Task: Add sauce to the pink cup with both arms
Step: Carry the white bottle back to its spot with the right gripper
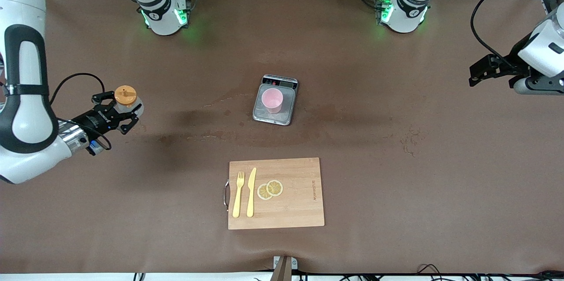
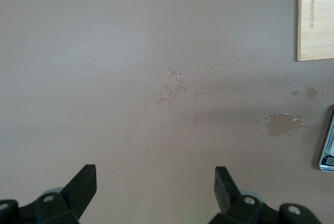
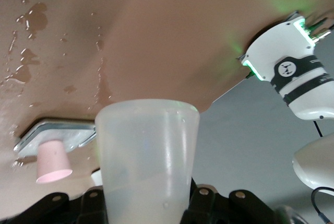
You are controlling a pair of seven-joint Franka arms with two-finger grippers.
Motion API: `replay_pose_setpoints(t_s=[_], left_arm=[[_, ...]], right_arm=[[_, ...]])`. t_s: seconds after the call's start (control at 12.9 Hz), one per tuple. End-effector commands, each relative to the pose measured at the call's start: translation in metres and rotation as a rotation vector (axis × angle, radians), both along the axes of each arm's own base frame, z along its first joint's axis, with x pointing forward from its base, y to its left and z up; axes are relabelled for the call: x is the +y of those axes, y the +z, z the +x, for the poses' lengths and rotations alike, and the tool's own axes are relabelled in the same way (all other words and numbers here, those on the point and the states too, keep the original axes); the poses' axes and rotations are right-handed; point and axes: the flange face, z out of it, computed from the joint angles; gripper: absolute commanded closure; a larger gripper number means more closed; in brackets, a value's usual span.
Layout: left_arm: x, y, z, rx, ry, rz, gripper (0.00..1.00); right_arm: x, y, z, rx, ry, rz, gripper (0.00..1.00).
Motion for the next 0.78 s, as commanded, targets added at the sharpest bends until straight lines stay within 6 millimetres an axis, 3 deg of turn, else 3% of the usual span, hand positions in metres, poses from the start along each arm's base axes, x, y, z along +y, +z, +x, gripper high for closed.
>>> replay_pose_setpoints(t_s=[0.0,0.39,0.7], left_arm=[[-0.001,0.009,-0.007,-0.01,0.007,0.017,0.0],[0.002,0.016,-0.005,-0.029,0.039,0.008,0.0],[0.003,0.023,-0.004,-0.043,0.045,0.008,0.0]], right_arm=[[-0.019,-0.027,-0.001,-0.007,-0.027,0.129,0.59],[-0.077,-0.089,-0.014,-0.043,-0.053,0.291,0.59],[-0.108,-0.142,-0.03,-0.051,-0.083,0.383,0.58]])
